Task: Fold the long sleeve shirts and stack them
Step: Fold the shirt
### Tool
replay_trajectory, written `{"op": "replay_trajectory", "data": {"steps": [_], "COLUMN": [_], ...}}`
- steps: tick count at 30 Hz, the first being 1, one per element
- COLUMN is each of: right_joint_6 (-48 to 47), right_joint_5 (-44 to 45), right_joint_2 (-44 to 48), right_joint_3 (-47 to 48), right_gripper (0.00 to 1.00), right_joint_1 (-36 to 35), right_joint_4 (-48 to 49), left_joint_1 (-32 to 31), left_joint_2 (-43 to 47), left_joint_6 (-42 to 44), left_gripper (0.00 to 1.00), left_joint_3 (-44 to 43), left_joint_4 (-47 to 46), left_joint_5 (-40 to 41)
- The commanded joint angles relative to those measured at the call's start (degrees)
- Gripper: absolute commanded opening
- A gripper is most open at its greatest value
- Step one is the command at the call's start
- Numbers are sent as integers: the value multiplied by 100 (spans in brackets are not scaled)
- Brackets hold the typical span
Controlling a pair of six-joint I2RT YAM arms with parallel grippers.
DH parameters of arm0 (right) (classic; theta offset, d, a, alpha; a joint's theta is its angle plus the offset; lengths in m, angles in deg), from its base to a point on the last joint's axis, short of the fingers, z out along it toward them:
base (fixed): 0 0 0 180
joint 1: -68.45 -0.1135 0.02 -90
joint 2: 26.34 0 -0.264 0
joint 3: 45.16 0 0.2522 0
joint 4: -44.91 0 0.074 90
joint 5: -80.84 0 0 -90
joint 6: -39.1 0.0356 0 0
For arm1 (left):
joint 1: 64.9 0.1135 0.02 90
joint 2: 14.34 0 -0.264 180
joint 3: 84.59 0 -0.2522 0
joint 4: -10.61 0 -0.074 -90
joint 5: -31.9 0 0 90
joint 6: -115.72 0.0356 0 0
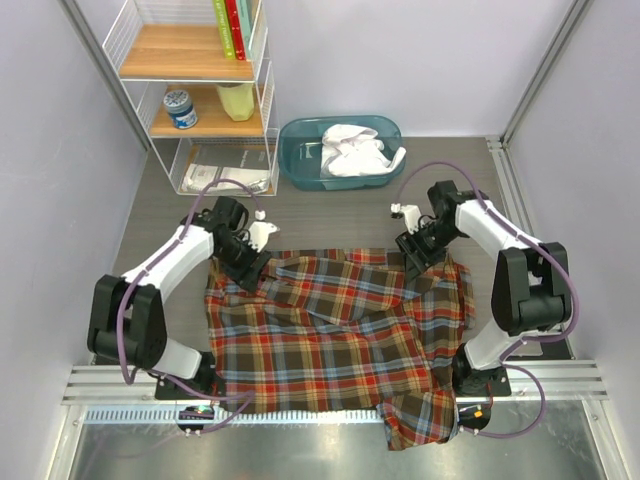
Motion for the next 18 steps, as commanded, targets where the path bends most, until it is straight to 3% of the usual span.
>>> {"op": "replay_trajectory", "data": {"steps": [1, 9, 15, 18], "right_joint_6": [353, 652, 1039, 1065], "right_joint_5": [698, 1453, 2332, 2692], "right_joint_2": [-66, -820, -1313, -1796], "right_joint_3": [-31, -83, 110, 513], "right_gripper": [56, 50, 36, 34], "right_joint_1": [-40, -119, -128, -119], "right_joint_4": [554, 1248, 2303, 2567], "left_joint_1": [-3, 417, 901, 955], "left_joint_2": [-356, -1700, -2492, -2791], "left_joint_6": [137, -161, -38, 32], "left_gripper": [54, 46, 41, 39], "left_joint_3": [-77, -323, -1017, -1403], "left_joint_4": [-234, -558, -857, -971], "left_joint_5": [829, 1630, 1455, 1305]}}
